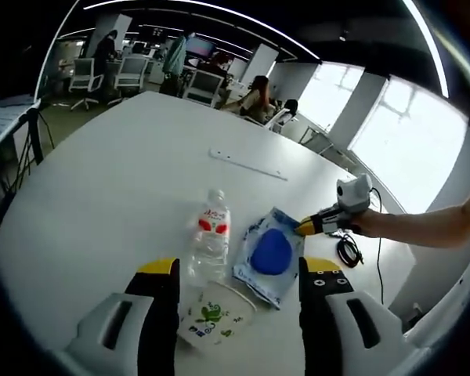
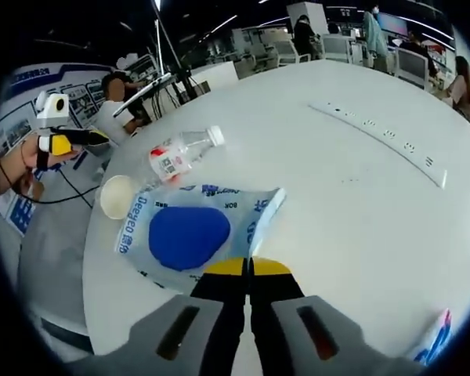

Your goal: Arrange the tabletop items into an orderly group along one side of the table until the central work area is clear of visible clutter.

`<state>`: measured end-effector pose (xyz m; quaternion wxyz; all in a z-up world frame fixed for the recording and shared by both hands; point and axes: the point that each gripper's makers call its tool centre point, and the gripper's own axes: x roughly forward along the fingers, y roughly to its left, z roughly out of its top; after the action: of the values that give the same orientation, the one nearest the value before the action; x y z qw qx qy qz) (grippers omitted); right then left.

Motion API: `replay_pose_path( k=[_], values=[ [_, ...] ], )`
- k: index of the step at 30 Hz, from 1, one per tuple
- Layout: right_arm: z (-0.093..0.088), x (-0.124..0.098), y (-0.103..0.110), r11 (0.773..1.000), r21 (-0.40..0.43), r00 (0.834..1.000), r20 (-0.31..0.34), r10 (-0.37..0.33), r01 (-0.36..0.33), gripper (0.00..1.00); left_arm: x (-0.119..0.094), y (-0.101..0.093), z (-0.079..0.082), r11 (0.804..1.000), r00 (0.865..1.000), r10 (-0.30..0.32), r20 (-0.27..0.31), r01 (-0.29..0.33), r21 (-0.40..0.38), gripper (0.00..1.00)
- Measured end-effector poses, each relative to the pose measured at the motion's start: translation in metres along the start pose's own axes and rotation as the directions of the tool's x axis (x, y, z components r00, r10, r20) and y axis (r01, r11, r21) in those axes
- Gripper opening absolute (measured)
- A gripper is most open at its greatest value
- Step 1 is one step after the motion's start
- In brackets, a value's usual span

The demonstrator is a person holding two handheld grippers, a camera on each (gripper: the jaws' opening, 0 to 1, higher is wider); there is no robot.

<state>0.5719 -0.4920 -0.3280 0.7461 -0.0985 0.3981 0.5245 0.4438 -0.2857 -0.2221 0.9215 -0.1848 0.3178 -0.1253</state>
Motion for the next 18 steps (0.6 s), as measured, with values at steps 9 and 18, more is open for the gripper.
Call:
replay_pose_path(
  k=[9, 18],
  values=[
    [0.006, -0.013, 0.002, 1.000, -0.001, 0.999, 0.044, 0.000, 0.000, 0.00, 0.004, -0.006, -0.001, 1.000, 1.000, -0.015, -0.009, 0.015, 0.012, 0.61],
    [0.024, -0.040, 0.014, 1.000, -0.002, 0.993, 0.120, 0.014, -0.014, 0.00, 0.011, -0.016, 0.003, 0.998, 0.999, -0.045, -0.010, 0.046, 0.032, 0.60]
  ],
)
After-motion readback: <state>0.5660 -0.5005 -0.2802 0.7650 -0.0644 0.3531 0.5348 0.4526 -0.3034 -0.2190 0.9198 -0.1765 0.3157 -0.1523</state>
